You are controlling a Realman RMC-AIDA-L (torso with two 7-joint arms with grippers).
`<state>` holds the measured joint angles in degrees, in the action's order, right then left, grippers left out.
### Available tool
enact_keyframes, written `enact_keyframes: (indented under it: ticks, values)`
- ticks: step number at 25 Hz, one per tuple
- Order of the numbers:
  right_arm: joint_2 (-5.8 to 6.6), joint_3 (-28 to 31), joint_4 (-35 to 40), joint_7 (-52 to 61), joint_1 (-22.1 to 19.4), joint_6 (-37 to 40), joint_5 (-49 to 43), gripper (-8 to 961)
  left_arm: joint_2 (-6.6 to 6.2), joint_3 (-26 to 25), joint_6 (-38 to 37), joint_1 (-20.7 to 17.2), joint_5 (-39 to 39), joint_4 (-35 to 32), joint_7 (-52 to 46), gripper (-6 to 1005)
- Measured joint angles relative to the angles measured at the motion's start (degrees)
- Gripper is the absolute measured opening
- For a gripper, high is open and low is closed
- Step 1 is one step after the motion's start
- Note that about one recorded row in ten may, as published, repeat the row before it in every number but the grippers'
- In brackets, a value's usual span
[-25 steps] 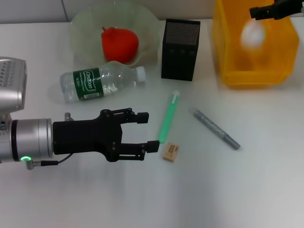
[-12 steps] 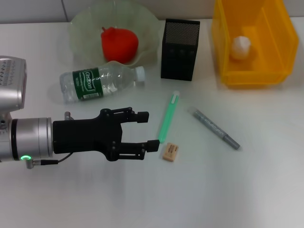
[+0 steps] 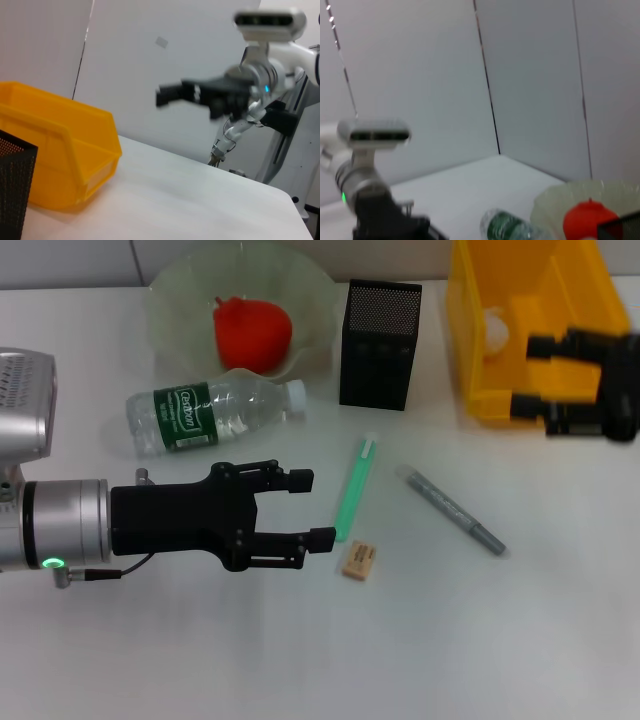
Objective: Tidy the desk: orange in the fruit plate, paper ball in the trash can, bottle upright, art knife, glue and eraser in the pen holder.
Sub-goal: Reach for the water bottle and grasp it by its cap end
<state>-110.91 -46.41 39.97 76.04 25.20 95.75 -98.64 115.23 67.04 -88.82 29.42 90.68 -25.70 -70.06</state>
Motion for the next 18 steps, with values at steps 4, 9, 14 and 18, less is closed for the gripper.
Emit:
enact_keyframes:
  ticks: [4,9,14,18]
  values:
    - [-0.91,0.08,-2.89,-5.63,-2.17,-0.79,-0.80,833,-0.18,-0.10,0.05,0.26,-0.16,-0.10,-0.36,813]
    - [-1.61,-0.17,-7.86,-11.21,-3.15,-4.93,-2.05,831,-0.56,-0.97,0.15,0.95,-0.12,-0.12,-0.94,812]
    - [-3.09,0.25,-10.95,-15.76,-3.41,-8.51,-2.89,829,-0.82,-1.35,0.21,1.28,-0.04,-0.12,-1.22,812]
    - [-3.74,0.30,-11.36,-17.12,-3.72,-9.78,-2.92,828,-0.82,-1.43,0.64,1.30,0.00,-0.14,-1.22,812]
